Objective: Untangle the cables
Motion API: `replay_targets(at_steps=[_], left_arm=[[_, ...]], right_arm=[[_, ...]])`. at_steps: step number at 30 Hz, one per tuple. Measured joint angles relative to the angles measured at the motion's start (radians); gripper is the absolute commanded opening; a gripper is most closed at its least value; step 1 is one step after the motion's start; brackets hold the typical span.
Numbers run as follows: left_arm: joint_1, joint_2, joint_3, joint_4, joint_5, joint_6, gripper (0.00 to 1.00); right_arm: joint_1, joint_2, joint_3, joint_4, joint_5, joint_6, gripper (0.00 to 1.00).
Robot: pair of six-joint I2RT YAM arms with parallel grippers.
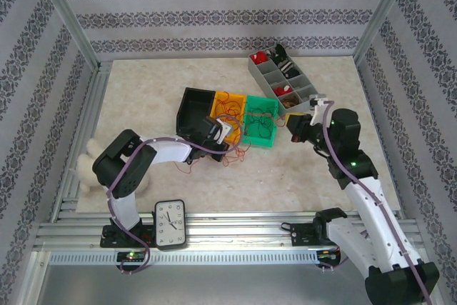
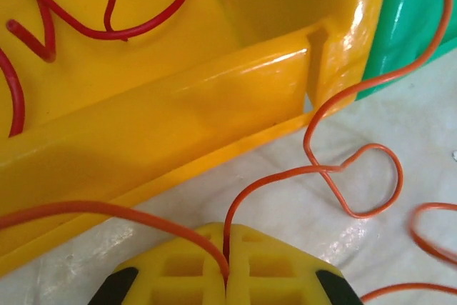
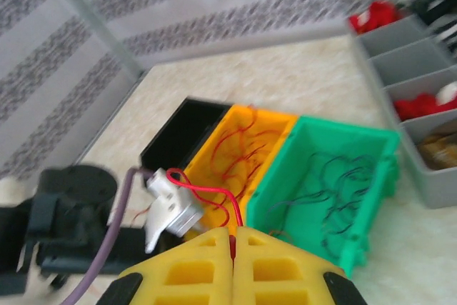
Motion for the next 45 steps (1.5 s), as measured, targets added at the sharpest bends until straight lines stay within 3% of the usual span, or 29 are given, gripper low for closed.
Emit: replay_targets(at_steps=[5,14,24,25,26,29,31,38,45], left_arm=[[-0.008,-0.026,-0.032,-0.002,-0.059,-0.008,0.0],[-0.015,-0.118,-0.093,-0.136,-0.291,-0.098,0.0],[-0.019,-0.141,-0.084,-0.252,-0.406,-0.174,0.0],[-0.018,-0.148,-0.087,-0.264,-0.413,-0.174,0.06],[-0.017,-0.157,-0.095,-0.271,-0.413,-0.172,0.23],[-0.017,-0.223,-0.146,-0.274,-0.374,-0.138,0.6],[-0.017,-0.301,-0.189,-0.267,-0.33,-0.106,0.75],[-0.017,-0.545,-0.197,-0.236,-0.182,0.061,0.79],[-0.049,-0.449,-0.051,-0.188,-0.079,0.151,0.79]], right_arm=[[-0.058,-0.058,0.047,-0.011,0.187,0.015,0.0],[-0.1,-0.103,0.057,-0.03,0.475,0.045,0.0],[-0.1,-0.103,0.051,-0.042,0.506,0.061,0.0],[-0.1,-0.103,0.05,-0.042,0.503,0.061,0.0],[-0.1,-0.105,0.048,-0.041,0.495,0.06,0.0],[-0.1,-0.11,0.047,-0.04,0.458,0.045,0.0],[-0.1,-0.112,0.047,-0.039,0.418,0.035,0.0],[-0.1,-0.097,0.047,-0.018,0.284,0.031,0.0],[-0.099,-0.072,0.048,0.015,0.183,0.065,0.0]])
